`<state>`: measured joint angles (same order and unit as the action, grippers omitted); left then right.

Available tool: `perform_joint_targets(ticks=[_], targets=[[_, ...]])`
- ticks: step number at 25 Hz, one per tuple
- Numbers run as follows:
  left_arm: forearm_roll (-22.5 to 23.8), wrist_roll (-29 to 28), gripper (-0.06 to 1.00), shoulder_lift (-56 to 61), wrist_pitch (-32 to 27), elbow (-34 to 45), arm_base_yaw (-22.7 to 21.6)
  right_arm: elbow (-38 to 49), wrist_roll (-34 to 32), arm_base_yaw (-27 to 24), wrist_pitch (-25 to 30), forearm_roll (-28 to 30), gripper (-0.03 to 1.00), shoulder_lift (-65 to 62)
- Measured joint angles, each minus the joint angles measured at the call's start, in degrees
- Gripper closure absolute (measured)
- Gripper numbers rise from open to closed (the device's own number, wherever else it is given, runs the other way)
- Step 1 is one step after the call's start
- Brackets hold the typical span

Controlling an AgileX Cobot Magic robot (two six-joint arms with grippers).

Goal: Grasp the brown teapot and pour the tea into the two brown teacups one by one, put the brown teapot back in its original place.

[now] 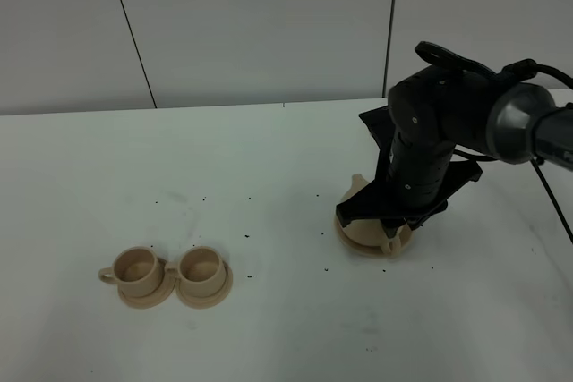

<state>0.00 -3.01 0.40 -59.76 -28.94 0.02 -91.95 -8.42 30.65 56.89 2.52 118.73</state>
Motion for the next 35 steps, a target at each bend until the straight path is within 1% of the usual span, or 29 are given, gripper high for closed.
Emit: perform_joint_targets(ticks=[5, 9, 14, 21, 25, 28, 31, 35], targets=[[0.0, 0.0, 0.69, 0.0, 0.0, 0.0, 0.0, -7.03, 1.97, 0.0, 7.59, -0.23, 0.69, 2.47], [0.0, 0.0, 0.69, 0.0, 0.0, 0.0, 0.0, -12.29, 3.51, 0.0, 11.95, -3.26, 0.69, 5.03], [0.0, 0.0, 0.69, 0.0, 0.0, 0.0, 0.0, -15.91, 3.93, 0.0, 12.4, -5.09, 0.69, 8.37], [0.0, 0.0, 0.69, 0.0, 0.0, 0.0, 0.0, -16.66, 3.88, 0.0, 12.6, -3.44, 0.69, 8.72], [0.0, 0.0, 0.69, 0.0, 0.0, 0.0, 0.0, -16.73, 3.88, 0.0, 12.6, -3.43, 0.68, 8.72], [0.0, 0.0, 0.69, 0.0, 0.0, 0.0, 0.0, -16.73, 3.88, 0.0, 12.6, -3.63, 0.65, 8.72], [0.0, 0.0, 0.69, 0.0, 0.0, 0.0, 0.0, -16.73, 3.66, 0.0, 12.6, -5.08, 0.6, 8.72], [0.0, 0.0, 0.69, 0.0, 0.0, 0.0, 0.0, -16.73, 3.02, 0.0, 12.6, -5.44, 0.56, 8.72]])
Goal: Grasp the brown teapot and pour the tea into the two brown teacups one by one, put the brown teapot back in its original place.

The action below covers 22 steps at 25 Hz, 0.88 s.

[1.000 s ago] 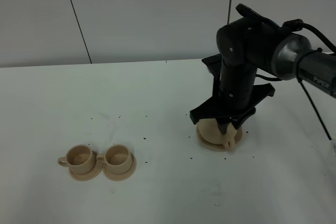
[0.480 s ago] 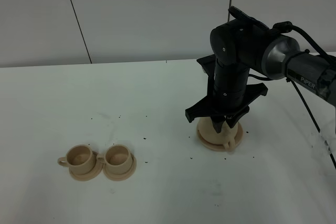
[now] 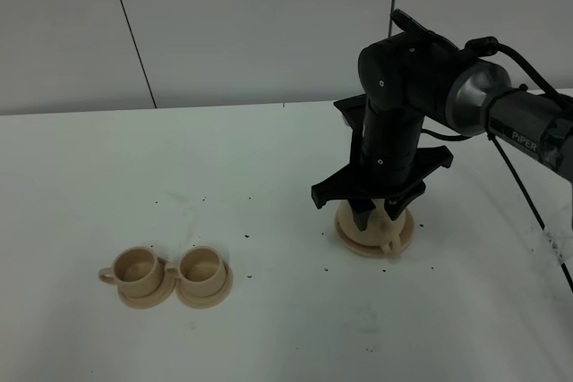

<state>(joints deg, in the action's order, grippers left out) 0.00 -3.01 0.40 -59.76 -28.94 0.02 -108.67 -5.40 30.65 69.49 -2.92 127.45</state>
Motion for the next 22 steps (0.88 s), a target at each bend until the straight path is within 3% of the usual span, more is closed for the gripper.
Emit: perform_joint_targets(ticks=[22], targets=[[0.0, 0.0, 0.69, 0.0, 0.0, 0.0, 0.0, 2.9, 0.6, 0.0, 0.31, -0.85, 0.61, 0.14]])
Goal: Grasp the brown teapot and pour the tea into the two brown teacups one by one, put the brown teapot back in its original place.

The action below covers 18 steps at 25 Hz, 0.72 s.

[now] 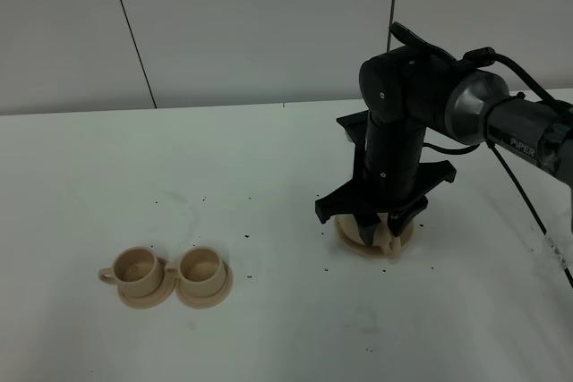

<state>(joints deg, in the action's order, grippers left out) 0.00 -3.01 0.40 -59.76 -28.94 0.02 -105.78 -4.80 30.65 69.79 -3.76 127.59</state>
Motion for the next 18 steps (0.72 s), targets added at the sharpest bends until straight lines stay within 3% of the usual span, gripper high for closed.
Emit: perform_joint_targets(ticks=[18], targets=[[0.0, 0.0, 0.69, 0.0, 0.0, 0.0, 0.0, 0.0, 0.11, 0.0, 0.0, 4.07, 0.61, 0.0]])
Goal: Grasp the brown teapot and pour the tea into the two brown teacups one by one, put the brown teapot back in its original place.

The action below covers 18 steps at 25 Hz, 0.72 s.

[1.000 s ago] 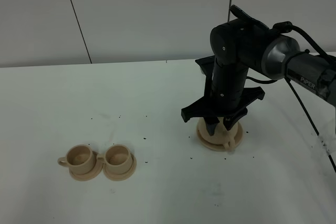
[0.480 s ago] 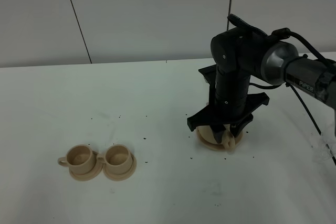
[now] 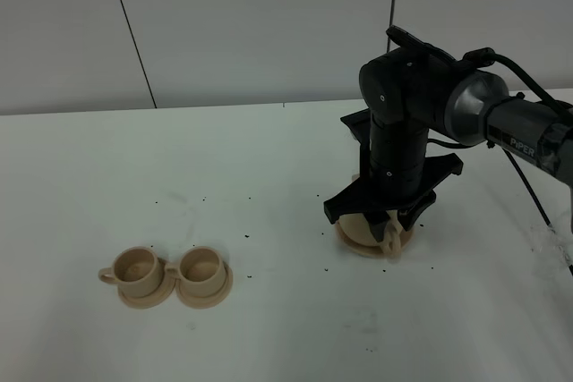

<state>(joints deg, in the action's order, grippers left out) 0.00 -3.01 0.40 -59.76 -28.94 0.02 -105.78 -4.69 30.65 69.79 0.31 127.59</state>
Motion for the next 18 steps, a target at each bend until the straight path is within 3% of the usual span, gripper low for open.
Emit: perform_joint_targets(ticks=[18], targets=[[0.0, 0.0, 0.69, 0.0, 0.0, 0.0, 0.0, 0.0, 0.93, 0.0, -0.05, 0.89, 0.61, 1.0]])
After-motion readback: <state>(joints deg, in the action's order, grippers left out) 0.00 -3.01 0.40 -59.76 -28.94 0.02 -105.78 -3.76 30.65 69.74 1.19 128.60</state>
